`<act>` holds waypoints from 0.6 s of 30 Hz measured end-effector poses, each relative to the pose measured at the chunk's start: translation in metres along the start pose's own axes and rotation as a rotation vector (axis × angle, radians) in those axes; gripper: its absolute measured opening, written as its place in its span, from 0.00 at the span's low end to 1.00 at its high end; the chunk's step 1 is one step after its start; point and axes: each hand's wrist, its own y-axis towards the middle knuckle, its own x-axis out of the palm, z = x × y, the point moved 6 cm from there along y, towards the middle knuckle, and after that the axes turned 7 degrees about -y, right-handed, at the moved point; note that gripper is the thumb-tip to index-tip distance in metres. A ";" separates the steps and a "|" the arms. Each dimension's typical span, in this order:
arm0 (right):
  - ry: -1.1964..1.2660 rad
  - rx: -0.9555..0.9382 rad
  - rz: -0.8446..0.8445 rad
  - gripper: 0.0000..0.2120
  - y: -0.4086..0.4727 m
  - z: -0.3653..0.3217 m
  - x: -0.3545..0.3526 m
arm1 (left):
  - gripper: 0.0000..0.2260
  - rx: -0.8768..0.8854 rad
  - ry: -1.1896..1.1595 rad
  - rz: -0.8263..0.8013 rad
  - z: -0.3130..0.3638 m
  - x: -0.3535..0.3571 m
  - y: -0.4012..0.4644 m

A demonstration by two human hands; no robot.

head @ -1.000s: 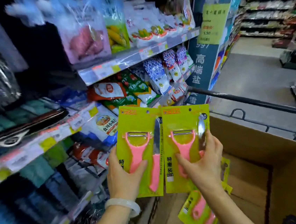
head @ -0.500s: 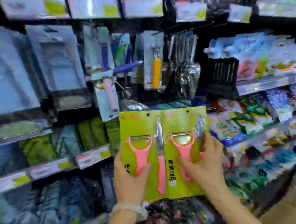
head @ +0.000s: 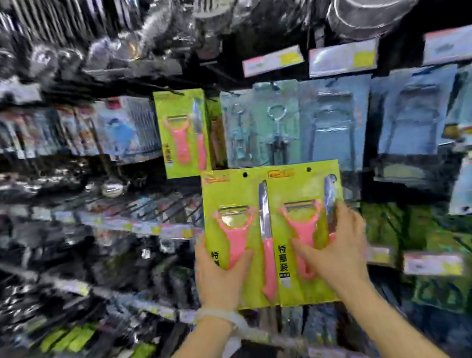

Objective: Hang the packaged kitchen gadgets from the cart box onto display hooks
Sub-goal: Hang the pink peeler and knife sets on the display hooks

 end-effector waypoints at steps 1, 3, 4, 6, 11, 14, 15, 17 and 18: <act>0.028 -0.021 -0.029 0.51 0.003 -0.015 0.015 | 0.33 0.014 0.011 0.028 0.003 -0.016 0.010; 0.070 -0.061 -0.084 0.52 0.010 -0.044 0.044 | 0.38 0.025 0.037 0.071 0.005 -0.044 0.032; 0.079 -0.085 -0.098 0.52 0.014 -0.057 0.057 | 0.39 0.031 0.037 0.089 0.006 -0.057 0.043; 0.099 -0.129 -0.110 0.51 0.024 -0.082 0.081 | 0.39 0.055 0.019 0.128 0.009 -0.079 0.064; 0.127 -0.214 -0.115 0.52 0.062 -0.138 0.135 | 0.40 0.124 0.063 0.202 0.019 -0.115 0.127; 0.150 -0.236 -0.113 0.52 0.090 -0.169 0.160 | 0.39 0.172 0.050 0.217 0.031 -0.128 0.168; 0.156 -0.247 -0.109 0.52 0.099 -0.178 0.166 | 0.39 0.185 0.040 0.213 0.033 -0.130 0.182; 0.155 -0.281 -0.102 0.52 0.115 -0.195 0.176 | 0.39 0.209 0.012 0.210 0.036 -0.134 0.206; 0.152 -0.298 -0.098 0.52 0.122 -0.203 0.181 | 0.39 0.216 0.000 0.213 0.037 -0.136 0.216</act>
